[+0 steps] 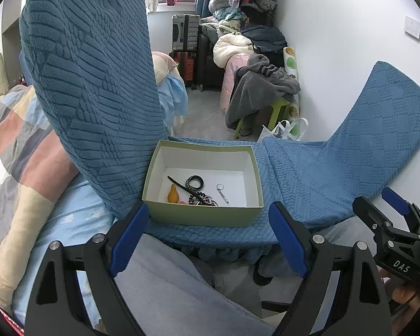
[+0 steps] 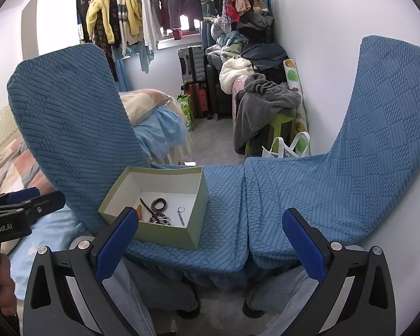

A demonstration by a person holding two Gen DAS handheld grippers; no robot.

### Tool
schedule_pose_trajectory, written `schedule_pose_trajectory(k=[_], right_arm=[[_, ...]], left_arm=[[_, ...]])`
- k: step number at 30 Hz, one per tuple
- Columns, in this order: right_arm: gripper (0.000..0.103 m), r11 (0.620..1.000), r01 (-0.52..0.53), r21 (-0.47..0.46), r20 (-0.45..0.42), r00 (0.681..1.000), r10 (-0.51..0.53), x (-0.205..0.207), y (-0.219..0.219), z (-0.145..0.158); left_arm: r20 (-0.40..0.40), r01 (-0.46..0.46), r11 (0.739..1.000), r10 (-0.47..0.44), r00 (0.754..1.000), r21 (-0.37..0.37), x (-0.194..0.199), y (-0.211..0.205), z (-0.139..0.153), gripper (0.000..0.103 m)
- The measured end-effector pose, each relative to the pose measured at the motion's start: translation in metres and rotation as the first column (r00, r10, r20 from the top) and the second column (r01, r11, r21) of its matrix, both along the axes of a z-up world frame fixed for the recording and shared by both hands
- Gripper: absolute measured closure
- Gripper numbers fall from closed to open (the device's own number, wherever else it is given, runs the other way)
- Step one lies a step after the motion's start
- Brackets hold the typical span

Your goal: Organize jewelry

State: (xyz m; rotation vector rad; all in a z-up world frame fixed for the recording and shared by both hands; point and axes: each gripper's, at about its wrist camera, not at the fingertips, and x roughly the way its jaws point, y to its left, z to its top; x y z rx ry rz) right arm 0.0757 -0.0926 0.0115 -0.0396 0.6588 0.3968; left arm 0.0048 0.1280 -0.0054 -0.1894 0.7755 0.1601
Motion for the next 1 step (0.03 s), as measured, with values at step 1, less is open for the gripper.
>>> schedule_pose_trajectory(k=[1], right_arm=[[0.000,1.000,-0.002,0.002,0.000,1.000,0.002,-0.0004,0.0002,0.0002]], left_arm=[[0.001,-0.002,1.000,0.002,1.000,-0.004,-0.0001,0.0007,0.0003,0.015]])
